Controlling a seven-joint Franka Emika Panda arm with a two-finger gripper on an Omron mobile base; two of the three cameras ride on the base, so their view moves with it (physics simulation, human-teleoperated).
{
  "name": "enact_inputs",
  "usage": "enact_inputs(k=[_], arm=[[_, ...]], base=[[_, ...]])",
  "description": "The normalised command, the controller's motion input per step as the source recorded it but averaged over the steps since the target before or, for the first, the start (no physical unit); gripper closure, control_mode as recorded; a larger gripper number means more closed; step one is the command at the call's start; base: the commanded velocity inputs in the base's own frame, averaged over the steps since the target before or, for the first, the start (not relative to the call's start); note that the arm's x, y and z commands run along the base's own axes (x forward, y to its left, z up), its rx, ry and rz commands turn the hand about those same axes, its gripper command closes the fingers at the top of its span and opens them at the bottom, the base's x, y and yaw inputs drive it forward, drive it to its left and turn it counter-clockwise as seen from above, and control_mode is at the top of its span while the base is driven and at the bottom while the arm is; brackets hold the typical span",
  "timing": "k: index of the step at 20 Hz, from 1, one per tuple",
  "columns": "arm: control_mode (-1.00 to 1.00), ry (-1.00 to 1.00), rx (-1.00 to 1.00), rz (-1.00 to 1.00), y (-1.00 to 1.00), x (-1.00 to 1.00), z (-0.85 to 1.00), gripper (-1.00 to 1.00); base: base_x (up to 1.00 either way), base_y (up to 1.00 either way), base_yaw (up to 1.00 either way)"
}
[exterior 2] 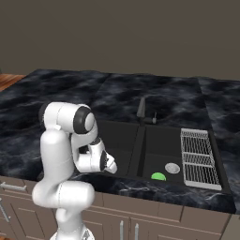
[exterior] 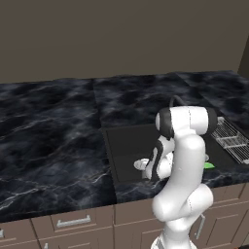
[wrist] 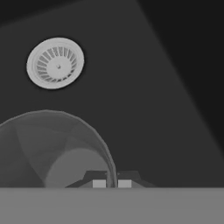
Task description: Move any existing items from the left basin to the right basin for drying. Then move the glass cup from the counter to the left basin of the sink for washing.
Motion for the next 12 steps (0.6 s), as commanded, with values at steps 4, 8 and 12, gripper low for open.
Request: enact_inputs(k=[4,8,12], arm=[[-1.00,0.00,0.00,0.00,0.00,0.00,-0.13,1.00],[-1.00,0.02,0.00,0.00,0.00,0.00,-0.11,-1.00],[-1.00,0.01,0.00,0.00,0.00,0.00,-0.03,-1.00]], base=[[0.00,0.00,0.00],[0.00,0.00,0.00],[0.00,0.00,0.00]])
